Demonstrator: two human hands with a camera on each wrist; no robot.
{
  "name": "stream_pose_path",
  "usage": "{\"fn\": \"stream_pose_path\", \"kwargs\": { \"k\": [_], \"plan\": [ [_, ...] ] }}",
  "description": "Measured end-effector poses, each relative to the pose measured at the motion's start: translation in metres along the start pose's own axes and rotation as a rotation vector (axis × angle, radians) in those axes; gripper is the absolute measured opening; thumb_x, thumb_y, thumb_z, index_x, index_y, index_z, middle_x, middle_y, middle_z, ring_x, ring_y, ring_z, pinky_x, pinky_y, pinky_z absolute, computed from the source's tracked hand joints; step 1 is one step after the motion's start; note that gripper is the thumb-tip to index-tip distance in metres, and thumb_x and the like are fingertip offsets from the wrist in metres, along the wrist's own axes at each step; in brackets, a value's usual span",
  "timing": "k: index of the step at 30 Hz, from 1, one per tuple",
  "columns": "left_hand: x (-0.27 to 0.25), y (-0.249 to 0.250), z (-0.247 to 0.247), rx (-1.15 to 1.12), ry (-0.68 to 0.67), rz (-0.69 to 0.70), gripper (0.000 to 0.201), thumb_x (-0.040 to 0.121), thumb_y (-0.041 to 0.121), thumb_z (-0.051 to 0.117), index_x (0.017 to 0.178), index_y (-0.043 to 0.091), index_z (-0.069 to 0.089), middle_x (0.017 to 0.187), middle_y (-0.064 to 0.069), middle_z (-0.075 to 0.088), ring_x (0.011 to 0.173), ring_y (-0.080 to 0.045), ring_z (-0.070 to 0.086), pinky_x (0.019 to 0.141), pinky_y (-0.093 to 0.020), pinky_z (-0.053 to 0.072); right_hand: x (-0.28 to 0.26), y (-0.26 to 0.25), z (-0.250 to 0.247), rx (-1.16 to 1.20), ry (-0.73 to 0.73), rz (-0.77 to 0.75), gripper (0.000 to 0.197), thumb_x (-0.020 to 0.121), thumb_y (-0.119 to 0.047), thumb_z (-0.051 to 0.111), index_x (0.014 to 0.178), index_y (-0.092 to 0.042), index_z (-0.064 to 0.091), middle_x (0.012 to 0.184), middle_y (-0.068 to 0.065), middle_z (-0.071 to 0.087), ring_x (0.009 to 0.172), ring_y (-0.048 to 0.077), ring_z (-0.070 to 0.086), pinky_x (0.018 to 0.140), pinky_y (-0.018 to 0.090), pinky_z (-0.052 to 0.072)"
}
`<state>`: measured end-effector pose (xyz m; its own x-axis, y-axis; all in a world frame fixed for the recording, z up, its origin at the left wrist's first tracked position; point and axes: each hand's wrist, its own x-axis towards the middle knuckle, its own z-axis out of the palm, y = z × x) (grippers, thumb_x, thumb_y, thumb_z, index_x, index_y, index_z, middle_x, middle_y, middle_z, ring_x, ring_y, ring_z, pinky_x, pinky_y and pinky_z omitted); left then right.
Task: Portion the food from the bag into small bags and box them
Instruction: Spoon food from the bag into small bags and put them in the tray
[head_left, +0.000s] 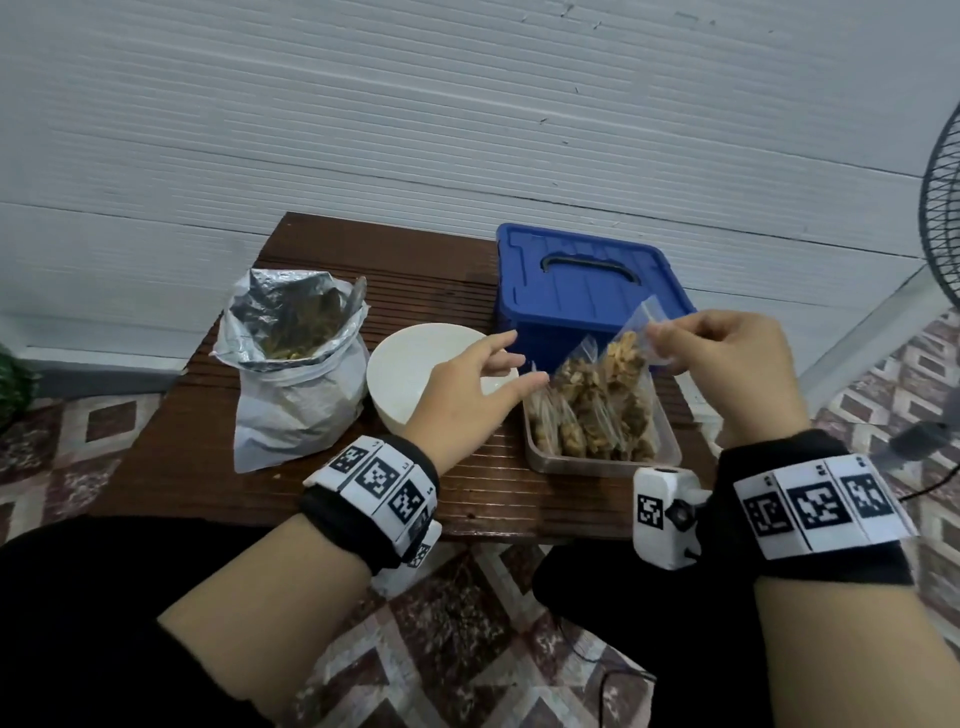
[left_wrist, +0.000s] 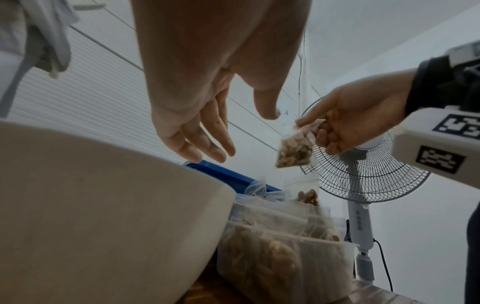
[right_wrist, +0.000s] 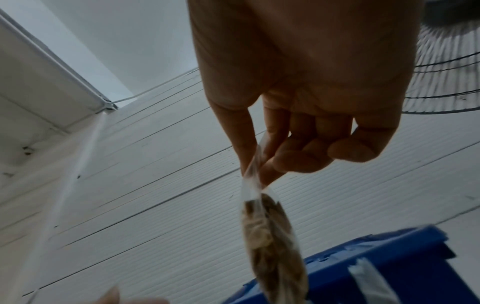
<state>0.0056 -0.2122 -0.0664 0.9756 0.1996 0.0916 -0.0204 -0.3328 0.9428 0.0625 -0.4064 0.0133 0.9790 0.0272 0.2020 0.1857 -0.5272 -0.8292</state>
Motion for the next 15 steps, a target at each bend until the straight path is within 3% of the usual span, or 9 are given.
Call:
{"fn": "stream_pose_path", "kwargs": {
  "k": [2,7,12,15],
  "plan": [
    [0.001,-0.001,0.002,0.009,0.009,-0.031,0.053,0.090,0.040,0.061,0.138,0.022,0.048,0.119,0.010,0.064,0.108,0.001,0.054,0.100,-0.021,0.039,0.001,0.006,-0.004,-0.007,0.046,0.029,0.019,0.084,-0.022,0.069,0.066,-0.015,0.066,0.057,-0.002,0.057,0.054,0.006,0.049,0.055,0.020,0.036],
    [-0.002,-0.006,0.006,0.023,-0.006,-0.094,0.044,0.094,0.037,0.056,0.136,0.023,0.050,0.105,0.016,0.058,0.102,0.002,0.051,0.097,-0.019,0.036,0.005,0.020,-0.007,-0.029,0.162,0.070,0.020,0.083,-0.024,0.068,0.063,-0.020,0.064,0.060,-0.002,0.058,0.064,0.014,0.054,0.068,0.026,0.041],
    [-0.004,-0.006,0.007,0.052,-0.024,-0.108,0.041,0.096,0.035,0.054,0.135,0.023,0.051,0.116,0.007,0.061,0.105,-0.001,0.051,0.098,-0.019,0.035,0.012,0.029,-0.017,-0.022,0.332,0.087,0.018,0.083,-0.025,0.066,0.069,-0.015,0.065,0.068,0.001,0.063,0.074,0.021,0.060,0.076,0.032,0.048],
    [-0.004,-0.006,0.006,0.065,-0.021,-0.107,0.040,0.096,0.034,0.053,0.135,0.022,0.051,0.120,0.005,0.062,0.106,-0.001,0.050,0.098,-0.019,0.035,0.014,0.034,-0.021,-0.117,0.333,0.100,0.016,0.086,-0.022,0.064,0.073,-0.012,0.065,0.069,0.002,0.060,0.074,0.020,0.056,0.071,0.029,0.042]
  ]
}}
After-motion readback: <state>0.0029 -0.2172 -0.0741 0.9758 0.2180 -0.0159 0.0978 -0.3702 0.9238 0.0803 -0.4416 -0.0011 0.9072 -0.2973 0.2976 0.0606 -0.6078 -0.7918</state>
